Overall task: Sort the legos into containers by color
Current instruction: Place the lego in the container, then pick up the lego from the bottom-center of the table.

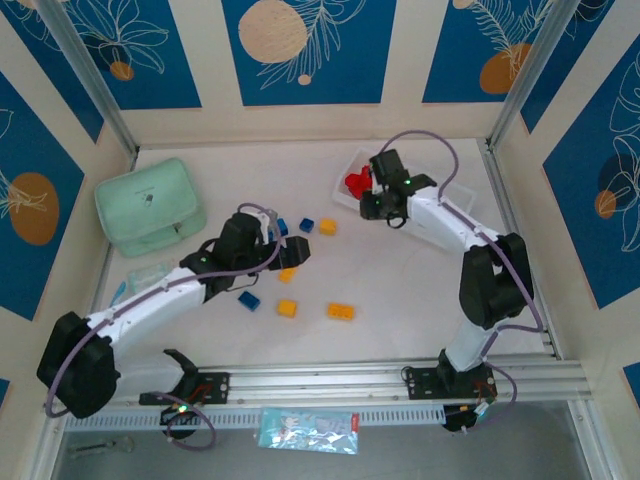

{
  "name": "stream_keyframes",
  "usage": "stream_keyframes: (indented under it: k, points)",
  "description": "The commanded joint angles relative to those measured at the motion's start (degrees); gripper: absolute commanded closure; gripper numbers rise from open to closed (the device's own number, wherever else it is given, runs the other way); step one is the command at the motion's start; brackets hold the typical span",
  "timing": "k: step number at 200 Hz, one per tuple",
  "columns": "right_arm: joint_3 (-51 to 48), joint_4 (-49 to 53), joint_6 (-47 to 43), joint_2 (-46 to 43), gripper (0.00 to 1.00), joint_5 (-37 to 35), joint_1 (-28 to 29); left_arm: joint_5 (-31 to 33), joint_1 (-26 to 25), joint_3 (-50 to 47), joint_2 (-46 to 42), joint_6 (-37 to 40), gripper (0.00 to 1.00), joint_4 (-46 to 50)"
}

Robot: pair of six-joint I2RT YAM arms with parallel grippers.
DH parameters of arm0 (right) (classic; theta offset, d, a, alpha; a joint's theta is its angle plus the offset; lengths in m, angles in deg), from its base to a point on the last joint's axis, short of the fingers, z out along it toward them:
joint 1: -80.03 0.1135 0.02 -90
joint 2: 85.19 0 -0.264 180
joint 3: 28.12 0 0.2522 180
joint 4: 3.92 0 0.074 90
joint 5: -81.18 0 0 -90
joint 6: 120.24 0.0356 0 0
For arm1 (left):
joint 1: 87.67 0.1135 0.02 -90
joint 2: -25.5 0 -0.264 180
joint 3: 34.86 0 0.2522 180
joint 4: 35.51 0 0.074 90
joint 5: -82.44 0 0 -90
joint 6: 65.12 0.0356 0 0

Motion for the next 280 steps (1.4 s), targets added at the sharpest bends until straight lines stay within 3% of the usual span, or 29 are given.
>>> stream_keyframes:
  k: [1, 56, 95, 133, 206, 263, 280]
  points:
    - [4.0, 2.2, 1.4, 2.4, 0.72, -0.5, -3.6, -2.5, -0.9, 3.3, 2.2, 1.5, 0.01, -1.6]
    - [11.8, 2.1, 1.2, 10.7, 0.71, -2.2, -9.9, -2.9, -1.4, 6.5, 6.5, 1.5, 0.01, -3.1]
    - [17.1, 3.7, 0.7, 15.6, 0.59, -3.1, -11.4, -3.5, -1.5, 8.6, 8.2, 1.9, 0.01, -2.9]
    - [16.0, 3.2, 1.0, 13.2, 0.49, -2.5, -10.8, -3.0, -1.5, 8.6, 7.8, 2.0, 0.01, -2.7]
    - [3.6, 3.0, 2.8, 0.0, 0.43, 2.0, -4.9, -1.7, -1.4, 5.4, 2.2, 1.9, 0.01, -0.7]
    - [-7.7, 6.7, 3.7, -9.4, 0.39, 6.2, 4.7, 0.4, -1.4, -0.7, -5.4, 1.3, 0.01, 4.6]
    - [-9.8, 9.7, 3.5, -10.6, 0.38, 3.9, 9.1, 0.7, -1.4, -2.9, -8.1, 0.4, 0.01, 5.4]
